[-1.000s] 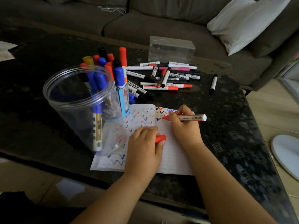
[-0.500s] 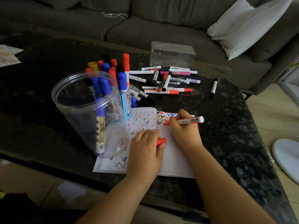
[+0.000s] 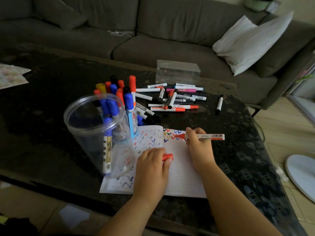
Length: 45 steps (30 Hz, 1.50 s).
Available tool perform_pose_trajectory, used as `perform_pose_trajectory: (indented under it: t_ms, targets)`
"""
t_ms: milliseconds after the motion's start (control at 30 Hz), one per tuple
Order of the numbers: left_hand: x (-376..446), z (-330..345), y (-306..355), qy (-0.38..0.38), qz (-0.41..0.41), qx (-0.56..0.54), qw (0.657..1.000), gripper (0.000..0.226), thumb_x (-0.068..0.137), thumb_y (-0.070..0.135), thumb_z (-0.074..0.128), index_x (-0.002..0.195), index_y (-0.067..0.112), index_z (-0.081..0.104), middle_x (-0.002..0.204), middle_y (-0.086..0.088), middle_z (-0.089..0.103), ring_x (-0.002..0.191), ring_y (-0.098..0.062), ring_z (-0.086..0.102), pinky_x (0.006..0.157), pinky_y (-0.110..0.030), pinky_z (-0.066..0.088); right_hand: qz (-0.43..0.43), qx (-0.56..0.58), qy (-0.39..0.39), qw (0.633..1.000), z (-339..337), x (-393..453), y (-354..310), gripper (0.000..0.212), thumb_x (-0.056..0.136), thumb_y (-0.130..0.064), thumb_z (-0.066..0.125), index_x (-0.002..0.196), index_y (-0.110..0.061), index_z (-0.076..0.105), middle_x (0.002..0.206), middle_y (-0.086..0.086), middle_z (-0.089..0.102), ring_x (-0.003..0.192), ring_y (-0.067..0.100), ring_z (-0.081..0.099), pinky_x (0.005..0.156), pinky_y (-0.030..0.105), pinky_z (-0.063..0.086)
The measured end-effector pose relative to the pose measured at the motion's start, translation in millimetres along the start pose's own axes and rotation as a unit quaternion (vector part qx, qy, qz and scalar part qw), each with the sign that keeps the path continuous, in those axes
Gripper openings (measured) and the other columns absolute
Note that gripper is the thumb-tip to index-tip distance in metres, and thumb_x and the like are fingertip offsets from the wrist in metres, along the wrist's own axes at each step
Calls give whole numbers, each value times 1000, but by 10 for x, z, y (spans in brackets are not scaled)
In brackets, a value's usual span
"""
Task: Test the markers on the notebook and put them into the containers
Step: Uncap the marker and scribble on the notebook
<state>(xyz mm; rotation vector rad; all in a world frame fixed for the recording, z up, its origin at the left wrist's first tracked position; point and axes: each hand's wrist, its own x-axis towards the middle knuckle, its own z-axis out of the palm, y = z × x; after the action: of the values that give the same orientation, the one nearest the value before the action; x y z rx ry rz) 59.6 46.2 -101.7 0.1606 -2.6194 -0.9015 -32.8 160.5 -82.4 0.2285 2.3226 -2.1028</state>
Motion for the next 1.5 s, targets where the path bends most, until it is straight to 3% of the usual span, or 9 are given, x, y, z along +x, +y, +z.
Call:
perform_pose_trajectory:
  t_ms: [133, 300, 433, 567, 667, 867, 1100, 1267, 1500]
  targets:
    - [3, -69, 15, -19, -24, -33, 999, 29, 94, 39, 46, 120, 27, 52, 121, 12, 52, 112, -3, 40, 93, -13, 27, 49, -6, -40, 998, -95, -119, -131, 20, 89, -29, 63, 79, -13, 55, 55, -2, 46, 48, 9, 37, 51, 26, 35]
    - [62, -207, 75, -107, -85, -86, 987, 18, 89, 34, 59, 106, 33, 57, 118, 9, 52, 108, -4, 43, 95, -18, 36, 26, 66, -91, 993, -362, -610, -365, 16, 94, -19, 56, 91, -5, 63, 57, 0, 55, 55, 11, 45, 57, 27, 40]
    - [-7, -430, 275, -182, -155, -224, 945, 7, 90, 27, 59, 95, 32, 61, 118, 11, 55, 111, -8, 48, 96, -25, 39, -14, 62, -77, 995, -591, -989, -605, 24, 97, -17, 47, 86, -1, 62, 57, 4, 57, 56, 16, 46, 58, 29, 40]
    - [-210, -741, 617, -154, -132, -378, 903, 9, 92, 20, 57, 94, 28, 61, 95, 10, 69, 92, -3, 63, 86, -20, 47, -59, 63, -74, 994, -734, -1311, -896, 23, 97, -16, 48, 75, -7, 52, 53, 1, 56, 53, 11, 47, 55, 25, 42]
    - [-342, -949, 797, -130, -109, -444, 880, 10, 93, 16, 53, 97, 23, 60, 87, 4, 68, 73, 3, 64, 69, -10, 49, -84, 83, -75, 990, -756, -1488, -1041, 24, 95, -18, 50, 73, -10, 51, 58, 4, 57, 57, 15, 51, 64, 31, 46]
    - [-467, -1148, 867, -131, -91, -451, 878, 14, 94, 20, 49, 103, 24, 60, 80, 6, 70, 77, -9, 65, 80, -26, 51, -117, 96, -62, 986, -859, -1709, -1148, 24, 95, -16, 49, 71, -11, 49, 52, -1, 53, 48, 6, 49, 51, 15, 44]
    - [-522, -1290, 912, -181, -16, -371, 911, 12, 95, 20, 48, 99, 24, 59, 83, 7, 71, 76, -8, 66, 79, -24, 51, -119, 47, -73, 989, -976, -1783, -1182, 24, 93, -18, 53, 71, -10, 49, 54, 0, 54, 49, 8, 48, 54, 22, 43]
    - [-559, -1348, 960, -235, 25, -295, 926, 13, 97, 25, 41, 100, 26, 54, 84, 12, 69, 77, -5, 65, 78, -17, 51, -126, -16, -90, 988, -994, -1810, -1187, 23, 90, -20, 59, 72, -7, 53, 53, 0, 51, 44, 5, 42, 43, 15, 36]
    - [-626, -1353, 953, -258, 77, -179, 946, 21, 97, 38, 35, 91, 31, 54, 63, 13, 51, 58, 1, 51, 65, -21, 46, -129, 18, -92, 987, -870, -1871, -1135, 29, 94, -19, 53, 67, -7, 49, 45, -2, 45, 41, 8, 39, 42, 18, 33]
